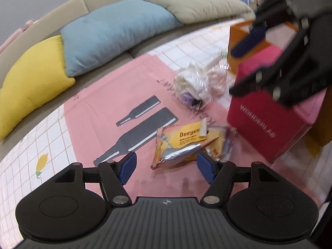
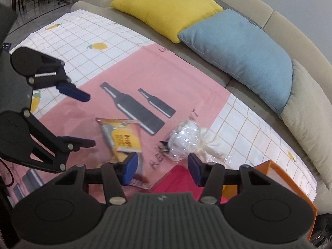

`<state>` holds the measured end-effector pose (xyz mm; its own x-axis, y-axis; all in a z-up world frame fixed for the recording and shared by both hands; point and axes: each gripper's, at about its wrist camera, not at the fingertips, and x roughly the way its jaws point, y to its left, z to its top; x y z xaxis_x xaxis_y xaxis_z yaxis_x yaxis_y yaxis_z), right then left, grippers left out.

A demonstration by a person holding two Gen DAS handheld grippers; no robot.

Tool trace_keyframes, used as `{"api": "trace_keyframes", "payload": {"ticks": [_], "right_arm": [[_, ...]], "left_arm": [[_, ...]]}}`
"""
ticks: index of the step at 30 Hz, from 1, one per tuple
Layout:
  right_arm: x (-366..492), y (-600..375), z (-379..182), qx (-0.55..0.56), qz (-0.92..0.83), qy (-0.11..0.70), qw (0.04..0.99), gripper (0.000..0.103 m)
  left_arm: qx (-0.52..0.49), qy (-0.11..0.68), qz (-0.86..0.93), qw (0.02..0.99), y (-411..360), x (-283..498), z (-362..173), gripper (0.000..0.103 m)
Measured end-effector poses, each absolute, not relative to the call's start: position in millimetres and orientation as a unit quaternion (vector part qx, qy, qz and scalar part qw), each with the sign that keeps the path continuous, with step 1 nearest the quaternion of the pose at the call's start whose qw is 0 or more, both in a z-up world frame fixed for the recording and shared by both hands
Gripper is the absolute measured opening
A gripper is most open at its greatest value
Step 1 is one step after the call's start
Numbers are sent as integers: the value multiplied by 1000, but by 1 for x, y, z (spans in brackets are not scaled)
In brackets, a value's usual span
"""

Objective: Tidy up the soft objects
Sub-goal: 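Move both open tools down toward the snack packet and clear tissue bag, then grasp the yellow Deeyeo snack packet with the left tool while the right tool grasps the clear tissue bag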

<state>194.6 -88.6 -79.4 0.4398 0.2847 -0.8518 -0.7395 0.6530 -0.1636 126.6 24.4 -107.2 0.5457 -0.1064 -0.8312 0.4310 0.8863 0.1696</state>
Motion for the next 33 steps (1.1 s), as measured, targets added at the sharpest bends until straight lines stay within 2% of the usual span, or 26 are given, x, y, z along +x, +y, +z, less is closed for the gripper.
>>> {"api": "trace_keyframes", "payload": {"ticks": [11,14,16,23,26,28,30,33], "right_arm": [[251,-76,-105,-363,341,450,741,57],[264,-72,-114,-371,355,469,719,61],[271,-70,-121,-377,360,477,707,72],[292,-60,-146,-395,368,501,677,73],[296,-56,-157,-398,370,511,666,72],[298,-54,-162,-394,371,519,662,66],[298,-52,-165,-389,369,523,662,62],[297,-48,-167,-394,364,518,666,56]], "left_arm": [[273,450,-224,820,6,142,-135,78],[292,450,-237,810,-1,147,-141,76],[307,448,-244,803,-5,150,-144,76],[329,458,-259,784,-16,158,-160,76],[329,465,-249,783,-20,157,-165,69],[323,470,-240,785,-21,158,-166,63],[318,475,-226,789,-20,159,-166,48],[306,485,-207,793,-18,162,-165,40]]}}
